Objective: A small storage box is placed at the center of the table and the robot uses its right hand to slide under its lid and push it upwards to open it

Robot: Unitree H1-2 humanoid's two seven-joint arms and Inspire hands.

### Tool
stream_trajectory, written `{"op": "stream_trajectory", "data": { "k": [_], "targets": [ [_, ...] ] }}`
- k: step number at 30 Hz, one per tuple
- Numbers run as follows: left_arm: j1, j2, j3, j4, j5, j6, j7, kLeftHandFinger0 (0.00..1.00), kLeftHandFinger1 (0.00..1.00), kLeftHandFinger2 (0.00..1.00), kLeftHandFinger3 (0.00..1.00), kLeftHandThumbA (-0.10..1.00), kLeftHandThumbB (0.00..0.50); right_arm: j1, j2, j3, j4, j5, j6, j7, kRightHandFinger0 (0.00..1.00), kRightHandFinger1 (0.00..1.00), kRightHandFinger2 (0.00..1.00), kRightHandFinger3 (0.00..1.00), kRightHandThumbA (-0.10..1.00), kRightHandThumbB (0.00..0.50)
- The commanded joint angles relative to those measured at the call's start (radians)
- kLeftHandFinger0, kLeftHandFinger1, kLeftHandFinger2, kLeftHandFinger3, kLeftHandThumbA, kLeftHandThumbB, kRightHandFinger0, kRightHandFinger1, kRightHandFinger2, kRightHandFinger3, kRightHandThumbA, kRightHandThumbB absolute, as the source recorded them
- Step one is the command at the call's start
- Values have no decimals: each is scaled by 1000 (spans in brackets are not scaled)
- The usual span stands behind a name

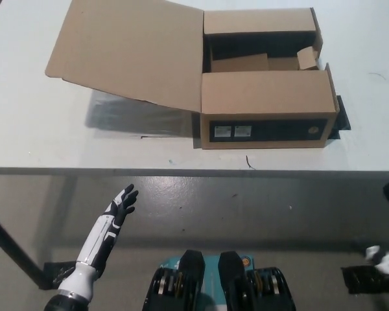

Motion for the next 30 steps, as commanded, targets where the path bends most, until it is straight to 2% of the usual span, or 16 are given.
{"op": "stream_trajectory", "data": {
  "k": [1,3,5,8,9,12,14,16,24,30],
  "targets": [
    [-15,15,1,-12,-7,-51,-10,1000,1000,1000,1000,1000,500,8,31,8,118,-84,-152,-10,1000,1000,1000,1000,1000,314],
    [-16,14,2,-11,-10,-51,-10,1000,1000,1000,1000,1000,500,3,35,11,175,-72,-160,-4,1000,1000,1000,1000,1000,292],
    [-8,11,1,-16,-12,-48,-11,1000,1000,1000,1000,1000,500,14,39,11,220,-82,-176,-2,1000,1000,1000,1000,1000,211],
    [-7,7,4,-18,-18,-44,-12,1000,1000,1000,1000,1000,500,16,41,12,263,-107,-176,-10,1000,1000,1000,1000,1000,221],
    [2,8,3,-20,-17,-48,-13,1000,1000,1000,1000,1000,500,21,46,17,285,-94,-173,-9,1000,1000,1000,1000,1000,251],
    [2,9,2,-19,-16,-50,-13,1000,1000,1000,1000,1000,500,28,48,22,284,-90,-144,-10,1000,1000,1000,1000,1000,245],
    [5,8,1,-22,-14,-48,-13,1000,1000,1000,1000,1000,500,32,49,24,298,-101,-146,-13,1000,1000,1000,1000,1000,214],
    [5,8,0,-19,-16,-52,-14,1000,1000,1000,1000,1000,500,31,48,26,311,-107,-143,-14,1000,1000,1000,1000,1000,206],
    [30,-3,-7,-36,-2,-48,-9,1000,1000,1000,1000,1000,500,60,37,25,340,-121,-148,-14,1000,1000,1000,1000,1000,229],
    [25,-6,-8,-34,-5,-50,-10,1000,1000,1000,1000,1000,500,55,33,23,326,-109,-115,-13,1000,1000,1000,1000,1000,231]
  ]
}}
